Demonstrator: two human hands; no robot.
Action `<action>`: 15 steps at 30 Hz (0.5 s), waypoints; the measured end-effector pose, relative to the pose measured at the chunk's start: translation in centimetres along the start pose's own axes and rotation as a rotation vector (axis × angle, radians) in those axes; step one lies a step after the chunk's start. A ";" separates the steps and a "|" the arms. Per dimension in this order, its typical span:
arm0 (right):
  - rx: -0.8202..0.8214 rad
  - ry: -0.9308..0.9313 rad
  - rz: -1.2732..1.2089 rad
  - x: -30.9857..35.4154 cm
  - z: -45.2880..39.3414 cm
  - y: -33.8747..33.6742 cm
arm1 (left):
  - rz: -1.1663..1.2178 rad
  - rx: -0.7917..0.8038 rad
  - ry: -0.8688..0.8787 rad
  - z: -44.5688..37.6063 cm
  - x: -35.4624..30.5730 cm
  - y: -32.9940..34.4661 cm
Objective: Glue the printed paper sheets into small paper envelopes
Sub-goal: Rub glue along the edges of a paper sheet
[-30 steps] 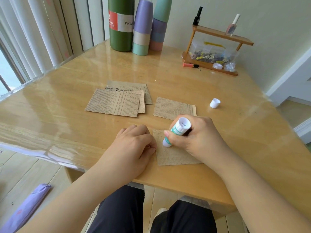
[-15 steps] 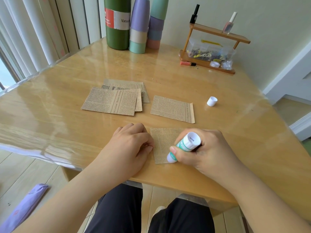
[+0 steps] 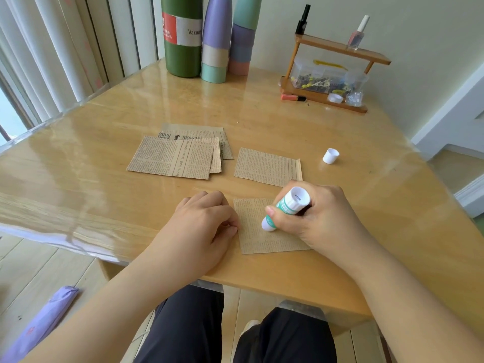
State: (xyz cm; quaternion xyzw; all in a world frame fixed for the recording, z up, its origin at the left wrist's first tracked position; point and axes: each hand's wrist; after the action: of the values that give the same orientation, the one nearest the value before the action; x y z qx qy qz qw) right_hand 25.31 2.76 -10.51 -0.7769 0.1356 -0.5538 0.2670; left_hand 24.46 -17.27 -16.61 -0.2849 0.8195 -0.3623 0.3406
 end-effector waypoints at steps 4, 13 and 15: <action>-0.010 -0.020 -0.013 -0.2 1.5 -0.3 | 0.004 -0.001 -0.014 0.0 -0.2 -0.1; -0.017 -0.012 0.004 -0.3 2.4 -1.0 | 0.003 -0.001 -0.007 0.0 -0.2 -0.1; -0.023 0.023 -0.036 -0.5 1.9 -1.1 | 0.003 0.006 -0.012 0.1 -0.2 -0.2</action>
State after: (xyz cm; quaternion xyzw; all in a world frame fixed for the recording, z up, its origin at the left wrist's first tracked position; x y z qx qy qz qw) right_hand 26.81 4.49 -10.75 -0.7759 0.1309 -0.5657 0.2465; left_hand 24.64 -17.28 -16.45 -0.2848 0.8170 -0.3624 0.3466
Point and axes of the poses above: each hand's wrist, its own z-axis away from the middle knuckle, its own y-axis out of the palm, x = y × z, and after that the axes turned 6 degrees about -z, right-handed
